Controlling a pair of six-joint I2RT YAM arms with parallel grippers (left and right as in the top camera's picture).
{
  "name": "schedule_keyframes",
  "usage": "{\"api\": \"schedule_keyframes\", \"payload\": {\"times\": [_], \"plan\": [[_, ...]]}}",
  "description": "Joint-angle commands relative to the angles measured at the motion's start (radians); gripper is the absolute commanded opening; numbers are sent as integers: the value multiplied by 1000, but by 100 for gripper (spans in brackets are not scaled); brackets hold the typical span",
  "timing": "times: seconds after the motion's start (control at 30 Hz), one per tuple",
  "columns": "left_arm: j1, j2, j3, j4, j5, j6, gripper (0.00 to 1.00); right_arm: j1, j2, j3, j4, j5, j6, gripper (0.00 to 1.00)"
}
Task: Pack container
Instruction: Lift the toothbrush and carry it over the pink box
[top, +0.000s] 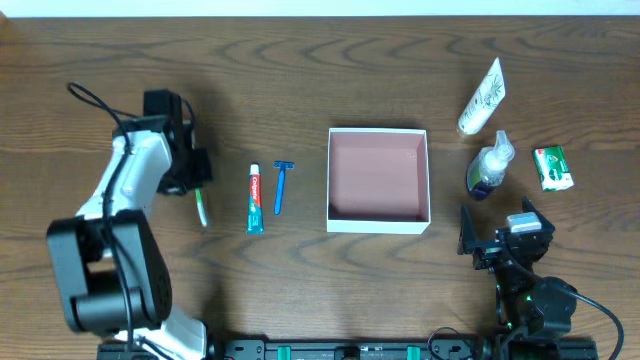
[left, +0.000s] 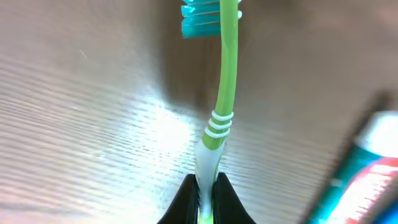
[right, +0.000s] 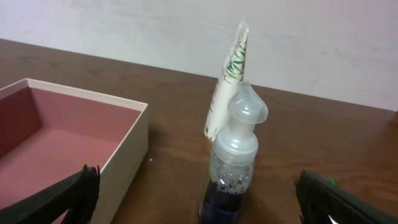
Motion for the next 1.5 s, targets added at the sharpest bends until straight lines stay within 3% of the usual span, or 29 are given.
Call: {"api": "schedule_keyframes", "payload": {"times": [0.0, 0.2, 0.43, 0.5, 0.73, 0.87, 1.23, 1.47], "plan": [[-4, -118, 101, -34, 96, -21, 6, 12, -6, -5, -1, 0, -14, 99], [-101, -320, 208, -65, 270, -21, 6, 12, -6, -5, -1, 0, -14, 99], [-400, -495, 214, 23, 264, -29, 6, 12, -6, -5, -1, 0, -14, 99], [-470, -498, 214, 25, 227, -95, 6, 12, -6, -5, -1, 0, -14, 99], [-665, -397, 211, 25, 200, -145, 6, 12, -6, -5, -1, 0, -14, 99], [-726, -307, 211, 33, 197, -32, 6, 12, -6, -5, -1, 0, -14, 99], [-740, -109, 211, 106, 157, -92, 6, 12, -6, -5, -1, 0, -14, 99], [-740, -27, 211, 123, 129, -41, 6, 12, -6, -5, -1, 0, -14, 99]]}}
